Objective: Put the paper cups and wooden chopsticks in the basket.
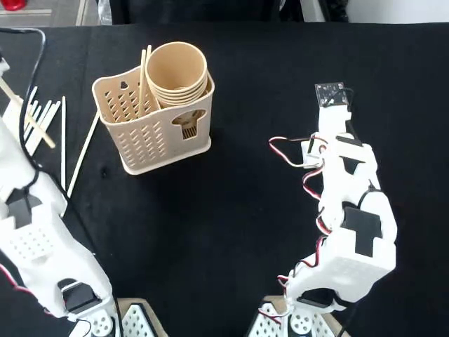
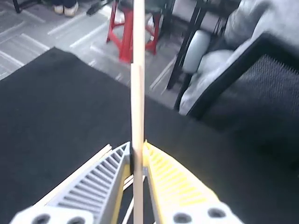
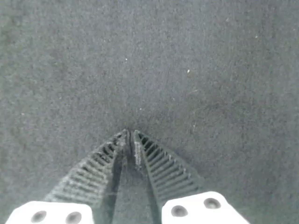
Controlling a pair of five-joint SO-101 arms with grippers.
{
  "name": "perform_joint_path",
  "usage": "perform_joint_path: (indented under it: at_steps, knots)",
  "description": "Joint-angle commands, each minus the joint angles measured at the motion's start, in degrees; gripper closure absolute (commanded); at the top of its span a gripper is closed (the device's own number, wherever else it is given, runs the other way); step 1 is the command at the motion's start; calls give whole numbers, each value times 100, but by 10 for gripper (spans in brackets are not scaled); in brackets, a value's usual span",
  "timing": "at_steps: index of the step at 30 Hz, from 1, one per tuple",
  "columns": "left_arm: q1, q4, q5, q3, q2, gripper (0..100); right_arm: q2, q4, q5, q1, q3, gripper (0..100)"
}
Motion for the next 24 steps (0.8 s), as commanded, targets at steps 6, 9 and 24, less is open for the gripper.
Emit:
perform_joint_path:
  at_steps: [6,9,24]
  knots:
    - [901,26,765,-251,-1143,971,-321,-35,53,18,-13,985]
    - [1385,-9,870,-268,-1345,970,-330,-35,53,18,-13,985]
    - [2202,-941,607,-277,-290,970,-330,-35,53,18,-4,985]
